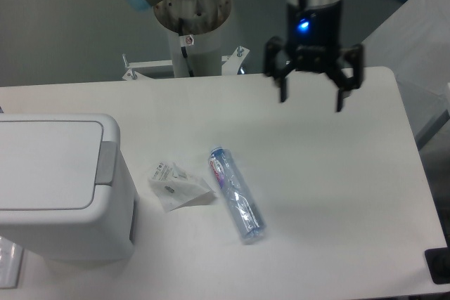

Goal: Open the trash can
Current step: 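Move the open gripper across the table toward the white trash can, then lower the gripper beside the trash can lid's front edge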

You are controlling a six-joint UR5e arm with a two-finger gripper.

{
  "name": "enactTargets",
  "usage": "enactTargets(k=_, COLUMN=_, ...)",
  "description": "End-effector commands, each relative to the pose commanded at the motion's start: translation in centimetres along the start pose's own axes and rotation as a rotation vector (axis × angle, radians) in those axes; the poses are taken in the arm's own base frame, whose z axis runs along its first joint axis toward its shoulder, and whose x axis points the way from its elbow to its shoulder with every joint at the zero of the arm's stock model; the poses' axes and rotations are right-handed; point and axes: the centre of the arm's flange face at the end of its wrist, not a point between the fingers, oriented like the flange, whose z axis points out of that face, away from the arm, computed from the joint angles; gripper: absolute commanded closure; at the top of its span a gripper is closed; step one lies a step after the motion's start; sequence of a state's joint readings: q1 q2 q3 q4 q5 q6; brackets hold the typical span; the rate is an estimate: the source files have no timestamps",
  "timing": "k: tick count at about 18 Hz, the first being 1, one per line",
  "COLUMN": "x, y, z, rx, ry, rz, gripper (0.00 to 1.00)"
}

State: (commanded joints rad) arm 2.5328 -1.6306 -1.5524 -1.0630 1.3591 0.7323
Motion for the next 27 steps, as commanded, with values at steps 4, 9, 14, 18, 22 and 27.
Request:
enactTargets(k=4, x=4.8, y=-2.5, z=1.8, rx=-0.004, ry=0.06, rz=-0.168, gripper=0.0)
enactTargets(k=9, x=8.2, y=-4.9, z=2.8, rx=0.062, ry=0.133, rz=-0.363, gripper=0.0)
enactTargets(k=14, x=10.3, y=-5.7, z=3.5, rx=0.069, ry=0.208, rz=-0.451, gripper=0.0)
enactTargets(k=18, x=12.4, y=-6.4, z=4.2, rx=0.053, ry=0.23, rz=-0.438, gripper=0.0)
enactTargets(k=22, x=13.4, y=-6.6, z=4.6, rx=0.044, ry=0.24, rz=-0.44, gripper=0.0)
enactTargets(k=27, x=13.7, y=-6.4, z=5.0, rx=0.035, ry=0.245, rz=-0.442, gripper=0.0)
